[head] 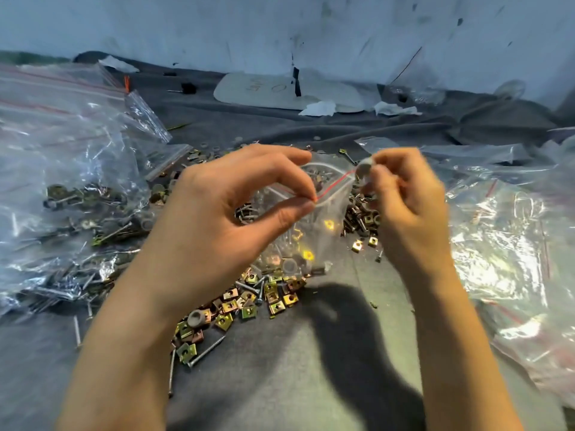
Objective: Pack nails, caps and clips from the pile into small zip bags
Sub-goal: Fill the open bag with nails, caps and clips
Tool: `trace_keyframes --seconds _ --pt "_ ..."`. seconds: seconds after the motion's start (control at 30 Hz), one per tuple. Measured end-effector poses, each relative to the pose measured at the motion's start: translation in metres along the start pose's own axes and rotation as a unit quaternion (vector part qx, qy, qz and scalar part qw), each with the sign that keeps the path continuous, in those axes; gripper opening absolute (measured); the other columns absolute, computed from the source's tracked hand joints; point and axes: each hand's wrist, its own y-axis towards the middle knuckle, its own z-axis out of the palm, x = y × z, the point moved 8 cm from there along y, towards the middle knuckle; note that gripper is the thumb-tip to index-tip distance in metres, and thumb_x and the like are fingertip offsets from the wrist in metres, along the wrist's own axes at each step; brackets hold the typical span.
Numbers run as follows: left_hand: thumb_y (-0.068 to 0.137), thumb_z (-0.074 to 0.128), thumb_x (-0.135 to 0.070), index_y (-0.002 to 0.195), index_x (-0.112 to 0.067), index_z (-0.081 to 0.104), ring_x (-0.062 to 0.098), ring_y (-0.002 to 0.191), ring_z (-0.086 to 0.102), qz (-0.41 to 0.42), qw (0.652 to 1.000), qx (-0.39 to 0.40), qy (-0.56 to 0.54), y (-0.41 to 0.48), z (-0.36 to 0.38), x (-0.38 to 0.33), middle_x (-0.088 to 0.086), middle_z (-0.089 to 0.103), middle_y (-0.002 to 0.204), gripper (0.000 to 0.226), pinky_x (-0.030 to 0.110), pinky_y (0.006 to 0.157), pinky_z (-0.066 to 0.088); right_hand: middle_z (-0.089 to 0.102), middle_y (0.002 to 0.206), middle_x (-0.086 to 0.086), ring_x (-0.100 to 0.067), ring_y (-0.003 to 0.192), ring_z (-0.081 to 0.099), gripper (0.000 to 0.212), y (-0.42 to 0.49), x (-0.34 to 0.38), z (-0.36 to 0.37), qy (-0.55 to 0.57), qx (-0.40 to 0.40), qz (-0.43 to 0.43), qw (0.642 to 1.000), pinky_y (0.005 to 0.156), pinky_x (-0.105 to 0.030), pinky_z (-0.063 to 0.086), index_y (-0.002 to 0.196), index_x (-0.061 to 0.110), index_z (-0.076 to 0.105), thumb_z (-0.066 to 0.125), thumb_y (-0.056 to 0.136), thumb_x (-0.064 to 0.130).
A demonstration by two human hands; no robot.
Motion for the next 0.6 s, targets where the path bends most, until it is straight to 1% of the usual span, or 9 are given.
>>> trace_keyframes --seconds 0.03,0.1,0.2,0.27,0.37,0.43,0.5,0.57,0.6 --pt "0.083 0.062 -0.032 0.094 -0.025 0.068 0.011 0.12 0.059 0.002 1.0 0.009 -0.005 0.0 0.003 -0.002 -0.006 0.065 0.123 0.014 0.039 0.101 0.049 0.063 0.088 0.002 -0.017 0.078 0.06 0.017 0.0 0.017 -0.009 0.024 -0.007 -0.036 0.999 0.066 -0.029 0.049 0.092 0.026 0.053 0.048 0.097 0.01" --pt "0.083 0.062 -0.03 0.094 -0.022 0.068 0.011 0.121 0.058 0.012 1.0 0.028 -0.007 0.001 0.011 -0.005 -0.004 0.064 0.123 0.015 0.039 0.102 0.048 0.063 0.095 0.004 -0.012 0.086 0.06 0.013 -0.003 0.044 -0.015 0.041 0.02 -0.086 0.995 0.07 -0.028 0.05 0.096 0.026 0.055 0.051 0.096 0.014" --pt "0.085 0.061 -0.027 0.091 -0.014 0.068 0.013 0.12 0.06 0.024 0.998 0.054 -0.011 0.002 0.019 -0.01 0.0 0.064 0.123 0.016 0.042 0.101 0.049 0.062 0.103 0.002 -0.011 0.099 0.06 0.008 -0.01 0.058 -0.006 -0.001 0.103 -0.103 0.989 0.079 -0.024 0.049 0.097 0.022 0.063 0.059 0.092 0.018" --pt "0.085 0.061 -0.027 0.092 -0.013 0.068 0.014 0.12 0.059 0.025 0.998 0.055 -0.012 0.002 0.02 -0.01 0.0 0.064 0.123 0.016 0.043 0.1 0.049 0.062 0.104 0.005 -0.009 0.099 0.061 0.011 -0.01 0.054 -0.006 -0.007 0.11 -0.085 0.99 0.079 -0.022 0.048 0.099 0.024 0.066 0.061 0.09 0.023" --pt "0.085 0.062 -0.028 0.093 -0.017 0.068 0.012 0.121 0.059 0.02 0.999 0.041 -0.009 0.001 0.015 -0.008 -0.003 0.064 0.124 0.015 0.042 0.103 0.047 0.068 0.092 0.009 -0.011 0.085 0.065 0.012 0.0 0.033 -0.029 0.045 -0.004 -0.04 0.998 0.073 -0.027 0.052 0.097 0.03 0.068 0.061 0.089 0.023" --pt "0.084 0.062 -0.029 0.093 -0.019 0.068 0.013 0.121 0.059 0.014 0.999 0.032 -0.012 0.001 0.012 -0.006 -0.004 0.064 0.125 0.015 0.042 0.103 0.047 0.069 0.084 0.008 -0.017 0.079 0.065 0.016 0.003 0.001 -0.043 0.014 -0.077 0.017 0.997 0.07 -0.033 0.052 0.088 0.032 0.067 0.059 0.089 0.018" --pt "0.084 0.062 -0.031 0.092 -0.022 0.069 0.014 0.12 0.06 0.008 1.0 0.023 -0.014 0.001 0.009 -0.004 -0.005 0.064 0.125 0.014 0.042 0.103 0.047 0.07 0.086 0.001 -0.016 0.076 0.061 0.019 0.003 -0.046 -0.04 -0.097 -0.056 0.122 0.986 0.072 -0.029 0.047 0.084 0.028 0.067 0.059 0.089 0.011" --pt "0.084 0.062 -0.031 0.096 -0.025 0.068 0.014 0.12 0.06 0.001 1.0 0.015 -0.015 0.001 0.005 -0.001 -0.006 0.064 0.126 0.015 0.04 0.102 0.048 0.071 0.094 -0.008 -0.02 0.084 0.063 0.015 -0.007 -0.09 -0.033 -0.225 0.0 0.219 0.95 0.078 -0.027 0.045 0.093 0.018 0.071 0.06 0.089 0.008" --pt "0.084 0.062 -0.032 0.097 -0.027 0.067 0.014 0.12 0.06 -0.001 1.0 0.012 -0.017 0.001 0.003 0.0 -0.006 0.064 0.126 0.015 0.039 0.102 0.048 0.071 0.097 -0.009 -0.023 0.089 0.064 0.014 -0.011 -0.103 -0.032 -0.265 0.012 0.245 0.932 0.078 -0.028 0.045 0.097 0.016 0.071 0.062 0.088 0.009"
